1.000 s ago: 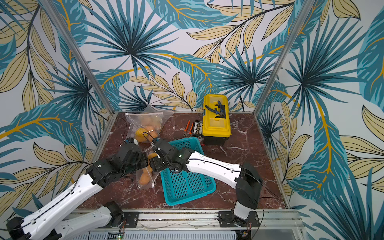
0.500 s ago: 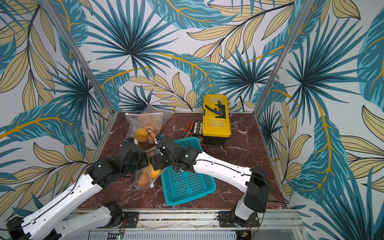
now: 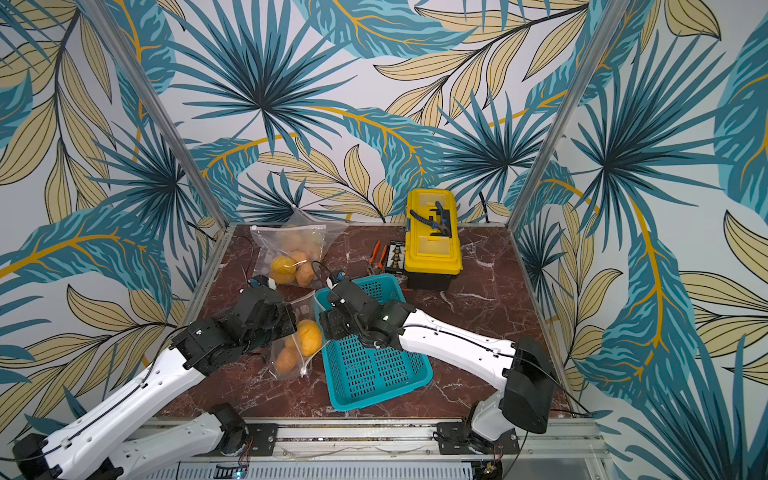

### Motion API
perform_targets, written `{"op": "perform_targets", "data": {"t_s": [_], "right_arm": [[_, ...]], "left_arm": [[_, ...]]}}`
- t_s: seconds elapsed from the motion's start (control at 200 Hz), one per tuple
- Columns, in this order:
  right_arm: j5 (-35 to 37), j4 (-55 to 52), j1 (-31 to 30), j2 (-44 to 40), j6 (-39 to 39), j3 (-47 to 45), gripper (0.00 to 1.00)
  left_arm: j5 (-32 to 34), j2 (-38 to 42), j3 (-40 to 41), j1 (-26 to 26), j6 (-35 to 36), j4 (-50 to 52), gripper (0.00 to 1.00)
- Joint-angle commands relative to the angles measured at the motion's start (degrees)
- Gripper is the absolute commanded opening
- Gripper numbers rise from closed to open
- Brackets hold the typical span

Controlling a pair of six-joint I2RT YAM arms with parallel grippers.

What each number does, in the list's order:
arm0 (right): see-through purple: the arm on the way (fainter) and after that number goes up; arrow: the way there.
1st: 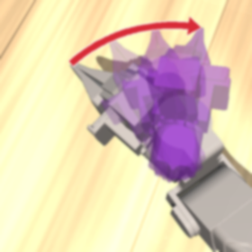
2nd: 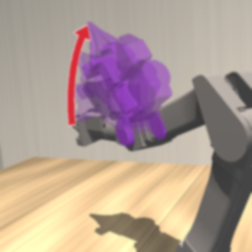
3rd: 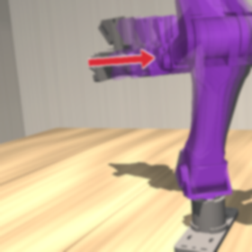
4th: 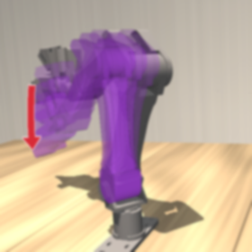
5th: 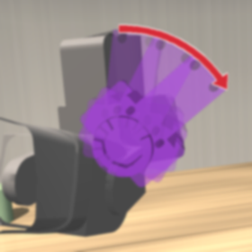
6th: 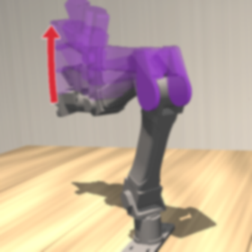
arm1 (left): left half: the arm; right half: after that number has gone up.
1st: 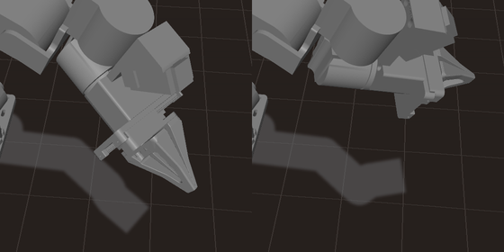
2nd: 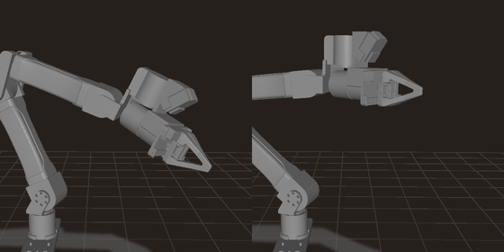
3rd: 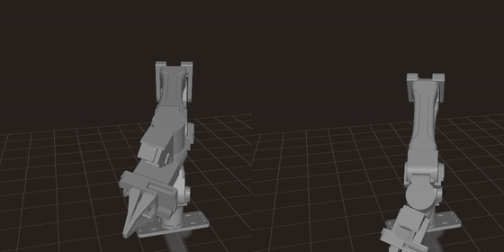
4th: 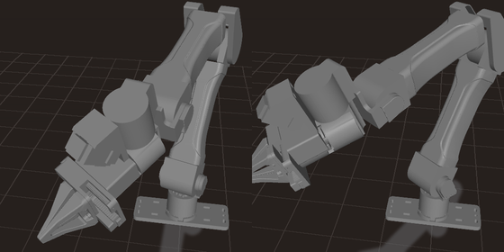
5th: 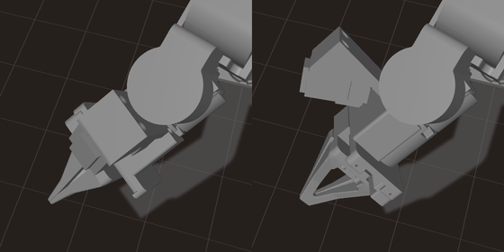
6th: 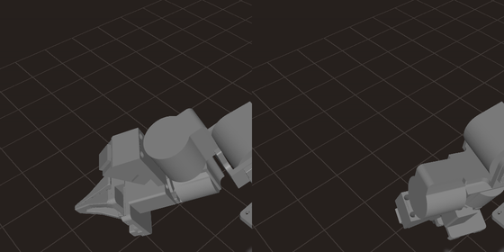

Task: Put the potatoes into a zipper bag and zip it
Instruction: Adjust the zipper food storage bag at the center of the board.

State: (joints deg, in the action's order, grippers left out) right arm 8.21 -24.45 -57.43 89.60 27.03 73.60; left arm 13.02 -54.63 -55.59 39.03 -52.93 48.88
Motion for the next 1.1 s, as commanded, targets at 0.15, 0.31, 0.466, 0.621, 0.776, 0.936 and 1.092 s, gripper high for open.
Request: {"op": "perform_targets", "data": {"t_s": [0.15,0.31,0.466,0.621,0.776,0.936,1.092], "right_arm": [[-5.7,1.3,3.3,8.4,1.0,4.9,0.09],[-5.2,-0.7,3.4,8.2,-0.7,9.1,0.0],[-6.5,-2.4,3.4,8.6,-1.7,13.5,0.0],[-6.0,-6.2,3.3,11.7,-3.2,18.6,0.0],[-4.5,-7.5,3.3,13.5,-3.9,20.5,0.04],[-4.9,-2.9,3.0,9.2,-6.5,15.9,0.41],[-1.6,8.2,1.9,-1.5,-10.7,1.7,0.64]], "left_arm": [[0.4,1.8,0.2,0.2,0.6,-0.9,0.0],[2.4,3.9,1.0,0.2,0.2,-0.9,0.0],[5.6,5.9,2.2,0.1,-1.0,-0.8,0.0],[10.6,6.2,3.7,0.2,-3.8,-0.8,0.0],[12.0,2.9,2.5,0.1,-4.4,-0.8,0.0],[12.3,-2.3,0.7,-1.2,-4.6,-0.8,0.0],[9.3,-7.0,-0.2,-7.1,-4.7,-0.9,0.0]]}}
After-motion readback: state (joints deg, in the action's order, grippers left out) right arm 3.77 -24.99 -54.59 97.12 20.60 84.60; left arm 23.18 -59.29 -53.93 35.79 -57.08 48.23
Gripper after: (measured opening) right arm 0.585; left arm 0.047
